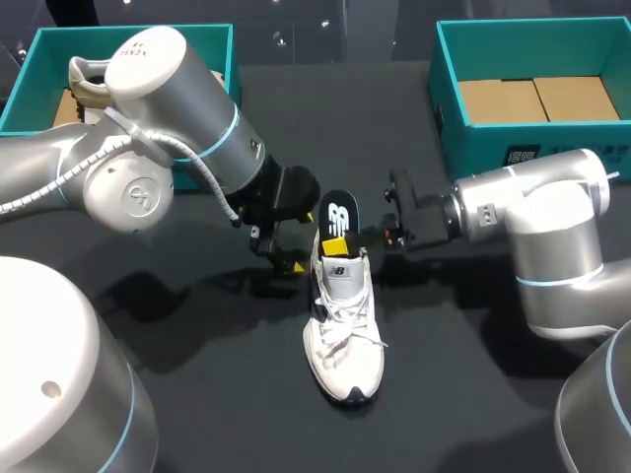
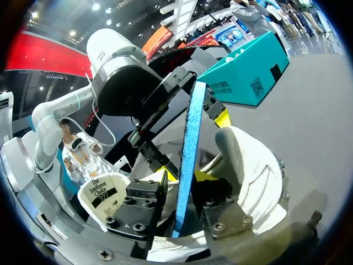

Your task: Take the shoe out of the shoebox, open the shoe tongue, remove and reinsert the insole, then place the shoe into the shoebox

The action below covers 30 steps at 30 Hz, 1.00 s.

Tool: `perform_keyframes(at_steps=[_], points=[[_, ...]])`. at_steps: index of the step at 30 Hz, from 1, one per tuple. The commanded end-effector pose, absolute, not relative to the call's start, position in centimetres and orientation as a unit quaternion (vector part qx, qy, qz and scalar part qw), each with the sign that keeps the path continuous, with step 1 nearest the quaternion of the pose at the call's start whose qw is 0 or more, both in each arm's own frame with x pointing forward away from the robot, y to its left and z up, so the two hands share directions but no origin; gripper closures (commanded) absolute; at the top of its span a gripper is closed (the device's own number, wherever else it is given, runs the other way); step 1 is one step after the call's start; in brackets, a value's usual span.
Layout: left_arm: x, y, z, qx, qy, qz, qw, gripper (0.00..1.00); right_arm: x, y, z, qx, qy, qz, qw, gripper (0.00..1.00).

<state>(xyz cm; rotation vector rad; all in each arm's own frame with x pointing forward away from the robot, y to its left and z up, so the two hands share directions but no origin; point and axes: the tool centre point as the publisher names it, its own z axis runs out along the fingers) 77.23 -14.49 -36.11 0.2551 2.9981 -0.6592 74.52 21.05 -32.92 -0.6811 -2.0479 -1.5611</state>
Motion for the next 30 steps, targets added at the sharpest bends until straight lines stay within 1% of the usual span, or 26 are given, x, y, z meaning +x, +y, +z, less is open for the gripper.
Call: perform_keyframes(at_steps=[1, 5, 9, 12, 17, 30], points=[[77.2, -14.4, -36.2, 0.083, 0.973, -0.215, 0.031, 0.00, 74.8, 20.8, -31.6, -0.249, -0.759, -0.557, 0.230, 0.72], [77.2, -14.4, -36.2, 0.083, 0.973, -0.215, 0.031, 0.00, 75.5, 20.4, -30.9, -0.246, -0.766, -0.551, 0.221, 0.76], [77.2, -14.4, -36.2, 0.083, 0.973, -0.215, 0.031, 0.00, 76.5, 20.1, -30.4, -0.242, -0.770, -0.550, 0.214, 0.84], [77.2, -14.4, -36.2, 0.083, 0.973, -0.215, 0.031, 0.00, 77.4, 20.1, -30.7, -0.243, -0.768, -0.552, 0.216, 1.00], [77.2, -14.4, -36.2, 0.083, 0.973, -0.215, 0.031, 0.00, 77.4, 20.4, -31.8, -0.249, -0.762, -0.550, 0.235, 1.00], [77.2, -14.4, -36.2, 0.083, 0.973, -0.215, 0.031, 0.00, 73.9, 20.4, -33.7, -0.283, -0.748, -0.535, 0.274, 1.00]])
